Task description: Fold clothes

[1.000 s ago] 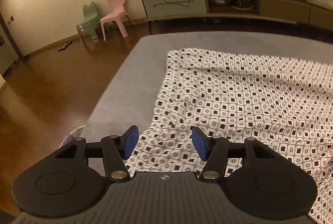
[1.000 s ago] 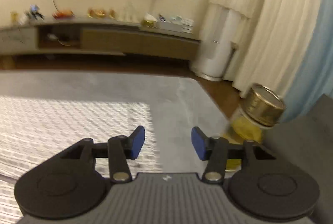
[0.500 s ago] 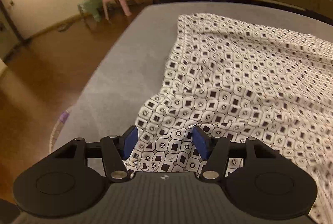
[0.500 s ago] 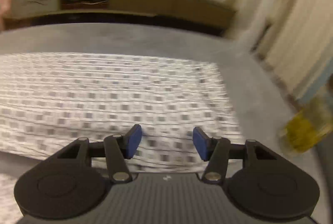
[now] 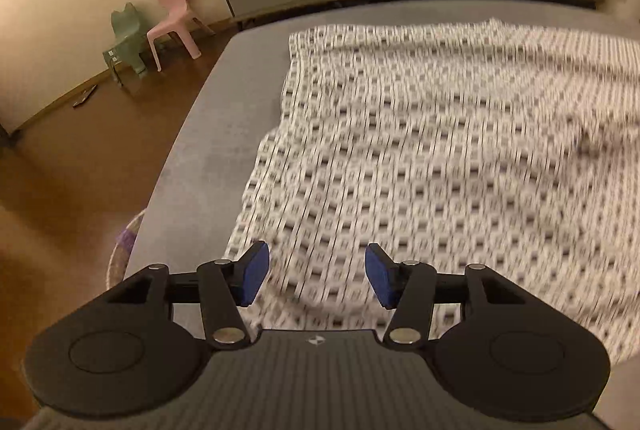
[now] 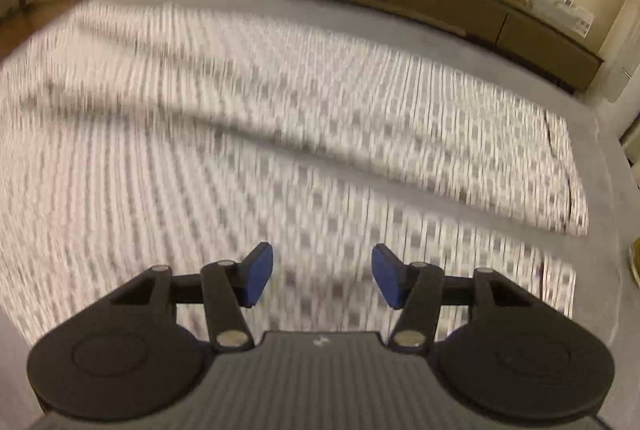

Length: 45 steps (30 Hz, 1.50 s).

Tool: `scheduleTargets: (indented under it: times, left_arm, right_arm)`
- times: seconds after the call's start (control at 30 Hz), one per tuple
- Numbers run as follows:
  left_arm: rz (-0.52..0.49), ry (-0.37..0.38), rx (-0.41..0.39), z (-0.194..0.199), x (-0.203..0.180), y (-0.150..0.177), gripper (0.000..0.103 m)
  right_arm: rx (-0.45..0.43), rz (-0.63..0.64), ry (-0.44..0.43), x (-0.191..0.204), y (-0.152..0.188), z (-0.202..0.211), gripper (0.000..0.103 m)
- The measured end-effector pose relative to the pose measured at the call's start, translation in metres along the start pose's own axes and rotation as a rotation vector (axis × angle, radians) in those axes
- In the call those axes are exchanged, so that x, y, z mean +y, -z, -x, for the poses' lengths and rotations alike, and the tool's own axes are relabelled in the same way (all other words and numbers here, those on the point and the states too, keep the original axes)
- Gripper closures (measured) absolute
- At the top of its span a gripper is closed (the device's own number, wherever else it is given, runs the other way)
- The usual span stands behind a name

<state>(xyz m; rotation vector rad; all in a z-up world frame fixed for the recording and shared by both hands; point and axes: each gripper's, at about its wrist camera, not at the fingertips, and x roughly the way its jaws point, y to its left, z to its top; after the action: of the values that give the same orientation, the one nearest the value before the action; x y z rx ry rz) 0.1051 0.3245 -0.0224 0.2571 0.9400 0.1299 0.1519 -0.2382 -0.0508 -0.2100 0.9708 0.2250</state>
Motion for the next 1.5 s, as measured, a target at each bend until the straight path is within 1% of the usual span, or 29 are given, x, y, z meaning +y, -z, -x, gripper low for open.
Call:
scheduleTargets:
  times: [0.03,0.13,0.17,0.23,0.27,0.3,0.37,0.43,0.47,0.53,0.57,0.6,0.67,0.73,0.87,0.93,0.97,1.0,1.07,1.1,1.13,1.2,1.23,1.27,1.3,1.37,1.43,1.47,1.5]
  left_arm:
    - [-0.004,-0.006,0.021,-0.003,0.004,0.007,0.047]
    - [-0.013,-0.088,0.098,-0.014,0.020,0.026,0.046]
    - [-0.009,-0.112,0.101,-0.015,0.026,0.031,0.043]
    - [0.017,-0.172,0.115,-0.012,0.040,0.037,0.043]
    - [0.034,-0.205,0.129,-0.013,0.047,0.040,0.042]
    - [0.065,-0.217,0.135,-0.011,0.057,0.041,0.042]
    - [0.150,-0.211,0.114,-0.003,0.072,0.038,0.042]
    - [0.209,-0.195,0.075,0.006,0.078,0.033,0.042]
    - [0.236,-0.185,0.054,0.010,0.080,0.030,0.042]
    - [0.220,-0.152,0.062,0.005,0.072,0.026,0.042]
    - [0.185,-0.153,0.083,-0.001,0.066,0.027,0.042]
    - [0.140,-0.175,0.112,-0.011,0.059,0.029,0.042]
    - [0.069,-0.254,0.136,-0.021,0.056,0.035,0.034]
    - [0.076,-0.307,0.148,-0.019,0.066,0.038,0.032]
    - [0.169,-0.345,0.106,-0.002,0.090,0.034,0.031]
    - [0.177,-0.324,0.065,0.006,0.082,0.025,0.032]
    - [0.178,-0.309,0.044,0.010,0.076,0.019,0.034]
    - [0.179,-0.294,0.023,0.014,0.071,0.014,0.034]
    - [0.181,-0.264,-0.019,0.022,0.059,0.003,0.033]
    - [0.167,-0.249,-0.018,0.019,0.054,0.001,0.033]
    - [0.146,-0.235,-0.005,0.013,0.048,0.001,0.033]
    - [0.124,-0.242,0.034,0.003,0.047,0.004,0.033]
    - [0.135,-0.252,0.055,-0.001,0.054,0.010,0.033]
    - [0.152,-0.263,0.076,-0.005,0.063,0.017,0.033]
    - [0.172,-0.291,0.095,-0.008,0.075,0.023,0.033]
    - [0.232,-0.352,0.113,-0.010,0.099,0.032,0.034]
    - [0.333,-0.373,0.077,0.003,0.117,0.031,0.034]
    - [0.392,-0.362,0.039,0.016,0.123,0.028,0.034]
    - [0.439,-0.327,-0.003,0.025,0.123,0.022,0.034]
  right_arm:
    - [0.004,-0.002,-0.003,-0.006,0.009,0.001,0.047]
    - [0.018,-0.078,0.016,-0.028,0.018,0.009,0.045]
    - [0.019,-0.097,0.028,-0.033,0.024,0.013,0.044]
    - [0.027,-0.148,0.052,-0.052,0.036,0.018,0.041]
    - [0.032,-0.166,0.074,-0.060,0.045,0.022,0.040]
    - [0.035,-0.169,0.112,-0.067,0.049,0.023,0.040]
    - [0.034,-0.161,0.210,-0.077,0.063,0.034,0.042]
    - [0.014,-0.191,0.232,-0.091,0.075,0.051,0.043]
    - [-0.004,-0.208,0.216,-0.093,0.076,0.058,0.043]
    - [-0.035,-0.234,0.174,-0.095,0.078,0.070,0.043]
    - [-0.037,-0.242,0.150,-0.094,0.078,0.070,0.043]
    - [-0.037,-0.249,0.127,-0.094,0.079,0.071,0.043]
    - [-0.006,-0.258,0.116,-0.097,0.082,0.064,0.047]
    - [0.022,-0.268,0.149,-0.109,0.086,0.056,0.048]
    - [0.047,-0.285,0.264,-0.136,0.098,0.052,0.044]
    - [0.022,-0.308,0.288,-0.146,0.102,0.062,0.050]
    - [0.006,-0.325,0.293,-0.150,0.104,0.068,0.050]
    - [-0.020,-0.331,0.275,-0.150,0.104,0.074,0.050]
    - [-0.065,-0.344,0.201,-0.146,0.100,0.080,0.050]
    - [-0.077,-0.341,0.155,-0.143,0.098,0.078,0.051]
    - [-0.066,-0.322,0.140,-0.139,0.097,0.073,0.051]
    - [-0.039,-0.282,0.116,-0.132,0.094,0.062,0.051]
    - [-0.026,-0.262,0.104,-0.128,0.093,0.057,0.052]
    - [-0.009,-0.261,0.118,-0.130,0.095,0.053,0.052]
    - [0.008,-0.262,0.134,-0.133,0.097,0.049,0.048]
    - [0.019,-0.297,0.160,-0.148,0.101,0.049,0.047]
    - [0.015,-0.329,0.164,-0.160,0.102,0.049,0.047]
    - [0.012,-0.346,0.166,-0.166,0.102,0.049,0.048]
    - [-0.020,-0.361,0.153,-0.167,0.097,0.054,0.048]
